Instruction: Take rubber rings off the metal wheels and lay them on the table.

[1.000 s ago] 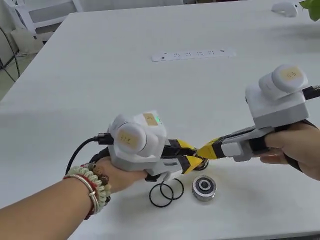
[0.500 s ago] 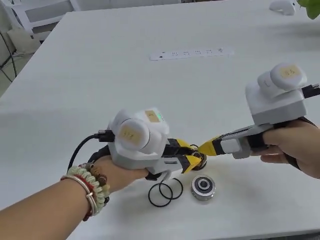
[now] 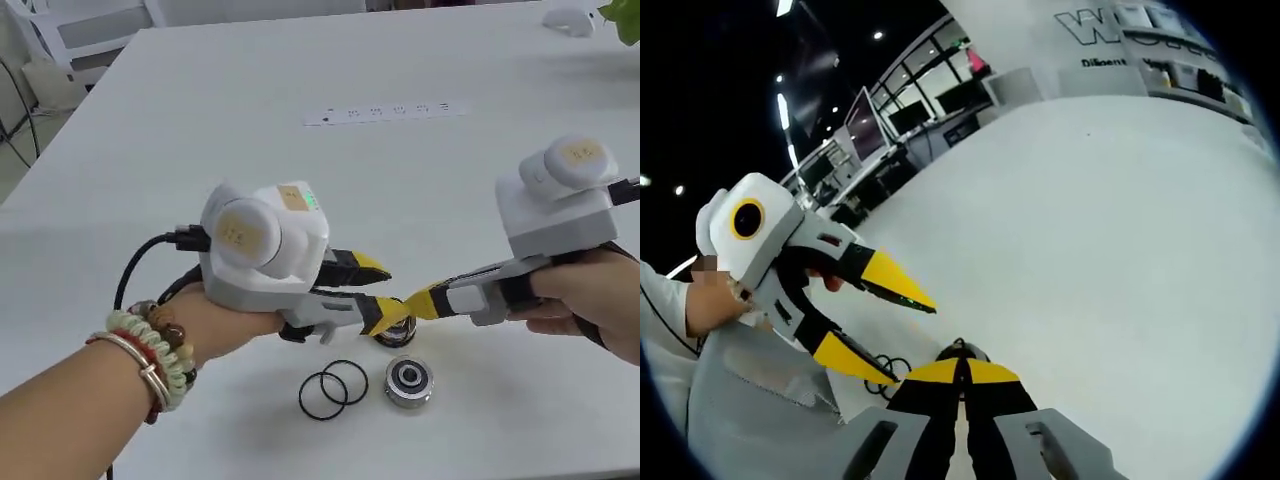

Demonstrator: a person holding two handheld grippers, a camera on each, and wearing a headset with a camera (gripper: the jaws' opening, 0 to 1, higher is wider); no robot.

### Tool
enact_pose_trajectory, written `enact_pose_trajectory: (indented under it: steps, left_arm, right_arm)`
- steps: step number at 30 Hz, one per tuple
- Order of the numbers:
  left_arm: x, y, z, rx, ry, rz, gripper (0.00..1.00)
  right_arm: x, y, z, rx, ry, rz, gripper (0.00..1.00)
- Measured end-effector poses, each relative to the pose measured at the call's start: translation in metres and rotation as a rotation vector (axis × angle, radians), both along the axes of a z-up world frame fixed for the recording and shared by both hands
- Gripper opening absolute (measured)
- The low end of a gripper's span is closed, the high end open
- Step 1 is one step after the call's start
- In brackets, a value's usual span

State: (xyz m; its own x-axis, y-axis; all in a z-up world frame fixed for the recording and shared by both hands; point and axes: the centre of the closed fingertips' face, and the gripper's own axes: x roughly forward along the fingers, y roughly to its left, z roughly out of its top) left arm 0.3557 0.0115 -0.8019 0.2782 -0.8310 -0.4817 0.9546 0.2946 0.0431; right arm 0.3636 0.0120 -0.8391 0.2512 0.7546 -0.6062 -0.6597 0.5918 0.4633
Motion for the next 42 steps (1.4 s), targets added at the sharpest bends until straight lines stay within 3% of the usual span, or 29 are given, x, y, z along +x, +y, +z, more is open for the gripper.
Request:
enact_pose_trajectory:
  steps: [4, 9, 14, 23, 26, 31, 35, 42]
  left_arm:
    - [-0.005, 0.007, 0.009, 0.025, -0.005, -0.022, 0.42]
    - [-0.009, 0.023, 0.023, 0.016, -0.012, -0.009, 0.41]
    - [-0.013, 0.04, 0.036, 0.005, -0.032, 0.022, 0.46]
    - [-0.022, 0.088, 0.049, 0.022, -0.062, 0.126, 0.57]
    - [-0.026, 0.108, 0.054, 0.024, -0.074, 0.178, 0.6]
    - [-0.034, 0.128, 0.065, -0.013, -0.086, 0.249, 0.61]
    - [-0.04, 0.144, 0.066, -0.018, -0.097, 0.301, 0.63]
    - [-0.054, 0.168, 0.06, -0.025, -0.074, 0.376, 0.65]
  right_arm:
    - [-0.002, 0.002, 0.007, 0.015, -0.006, 0.0, 0.0]
    - [-0.004, 0.006, 0.011, 0.024, -0.013, 0.009, 0.0]
    - [-0.005, 0.007, 0.015, 0.032, -0.018, 0.014, 0.0]
    - [-0.006, 0.009, 0.022, 0.051, -0.031, 0.019, 0.0]
    - [-0.001, 0.012, 0.036, 0.119, -0.035, -0.012, 0.0]
    - [0.002, 0.01, 0.045, 0.157, -0.035, -0.035, 0.0]
    - [0.002, 0.012, 0.048, 0.172, -0.035, -0.035, 0.0]
    - [-0.001, 0.019, 0.058, 0.221, -0.037, -0.027, 0.0]
